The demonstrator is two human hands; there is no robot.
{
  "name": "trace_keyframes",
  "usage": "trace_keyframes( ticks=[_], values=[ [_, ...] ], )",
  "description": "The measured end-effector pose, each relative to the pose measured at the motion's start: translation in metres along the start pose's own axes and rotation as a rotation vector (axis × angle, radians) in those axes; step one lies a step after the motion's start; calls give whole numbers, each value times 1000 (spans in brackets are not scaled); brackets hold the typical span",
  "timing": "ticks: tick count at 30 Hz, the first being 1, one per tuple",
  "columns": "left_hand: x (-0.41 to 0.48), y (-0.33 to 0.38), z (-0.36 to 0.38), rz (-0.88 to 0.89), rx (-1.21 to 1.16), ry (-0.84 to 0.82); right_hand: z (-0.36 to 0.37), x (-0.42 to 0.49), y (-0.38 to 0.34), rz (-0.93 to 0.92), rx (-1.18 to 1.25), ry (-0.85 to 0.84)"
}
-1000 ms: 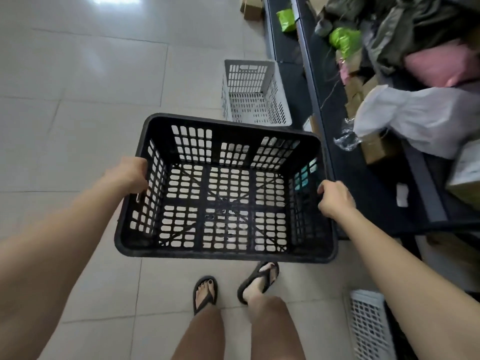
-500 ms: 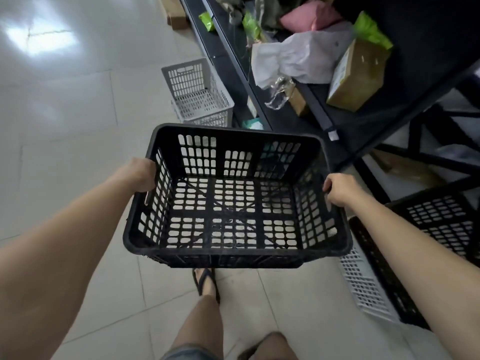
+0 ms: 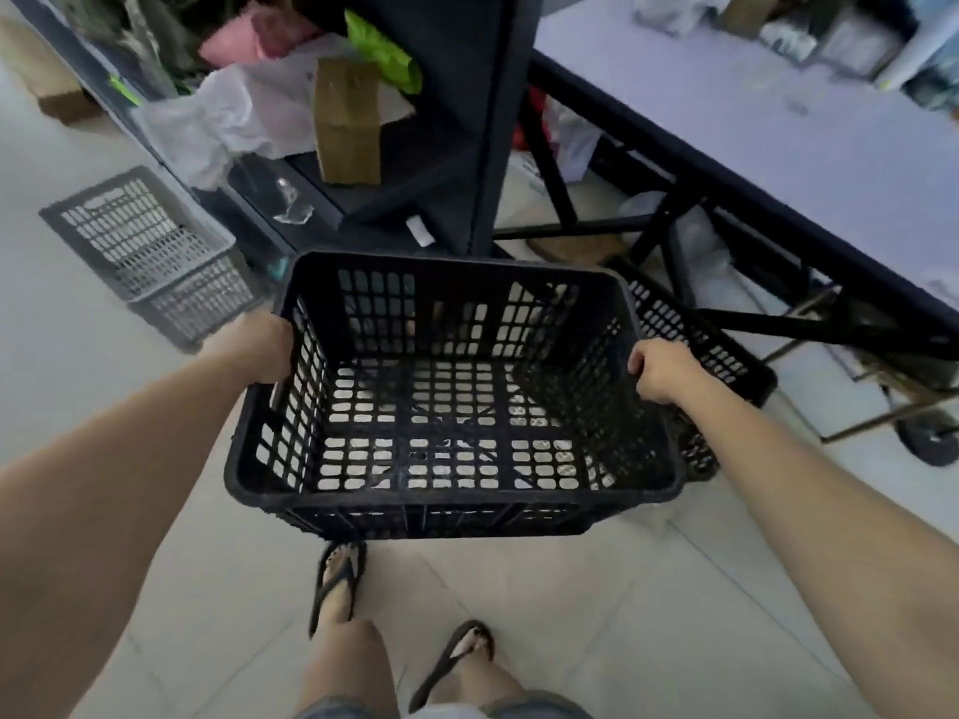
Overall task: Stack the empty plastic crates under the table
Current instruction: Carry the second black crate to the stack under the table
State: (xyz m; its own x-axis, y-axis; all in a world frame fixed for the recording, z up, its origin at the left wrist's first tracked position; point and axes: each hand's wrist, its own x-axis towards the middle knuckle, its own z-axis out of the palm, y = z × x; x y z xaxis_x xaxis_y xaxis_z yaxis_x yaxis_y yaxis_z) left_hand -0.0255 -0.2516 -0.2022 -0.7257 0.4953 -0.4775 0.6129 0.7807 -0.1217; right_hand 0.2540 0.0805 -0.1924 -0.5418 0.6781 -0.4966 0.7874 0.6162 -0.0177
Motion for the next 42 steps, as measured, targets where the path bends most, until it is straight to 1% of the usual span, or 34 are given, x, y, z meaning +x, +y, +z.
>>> trace_keyframes(
  ticks=[2, 5, 8, 11, 14, 17, 20, 22, 26, 32, 36, 42],
  values=[
    [18, 40, -24, 96, 40, 26, -12, -2, 42, 61, 16, 14],
    [44, 98, -65, 191, 83, 41, -34, -2, 95, 147, 81, 41],
    [76, 152, -105, 261, 28, 52, -57, 0, 136, 227, 112, 60],
    [109, 203, -144, 323, -15, 29, -79, 12, 170, 316, 169, 90],
    [151, 251, -176, 396, -47, 13, -93, 30, 198, 405, 196, 140],
    [189, 296, -201, 497, -7, 8, -100, 43, 215, 518, 249, 145],
    [225, 339, -214, 568, 19, 8, -98, 59, 233, 599, 287, 180],
    [250, 362, -216, 625, 17, 21, -96, 69, 242, 633, 287, 172],
    [286, 398, -212, 703, 26, 19, -84, 80, 258, 678, 302, 142],
    [294, 433, -203, 781, 70, 38, -54, 97, 276, 749, 342, 118],
    [301, 442, -191, 797, 72, 70, -35, 107, 283, 782, 377, 154],
    [305, 443, -189, 813, 45, 117, -40, 110, 290, 808, 424, 181]
  ],
)
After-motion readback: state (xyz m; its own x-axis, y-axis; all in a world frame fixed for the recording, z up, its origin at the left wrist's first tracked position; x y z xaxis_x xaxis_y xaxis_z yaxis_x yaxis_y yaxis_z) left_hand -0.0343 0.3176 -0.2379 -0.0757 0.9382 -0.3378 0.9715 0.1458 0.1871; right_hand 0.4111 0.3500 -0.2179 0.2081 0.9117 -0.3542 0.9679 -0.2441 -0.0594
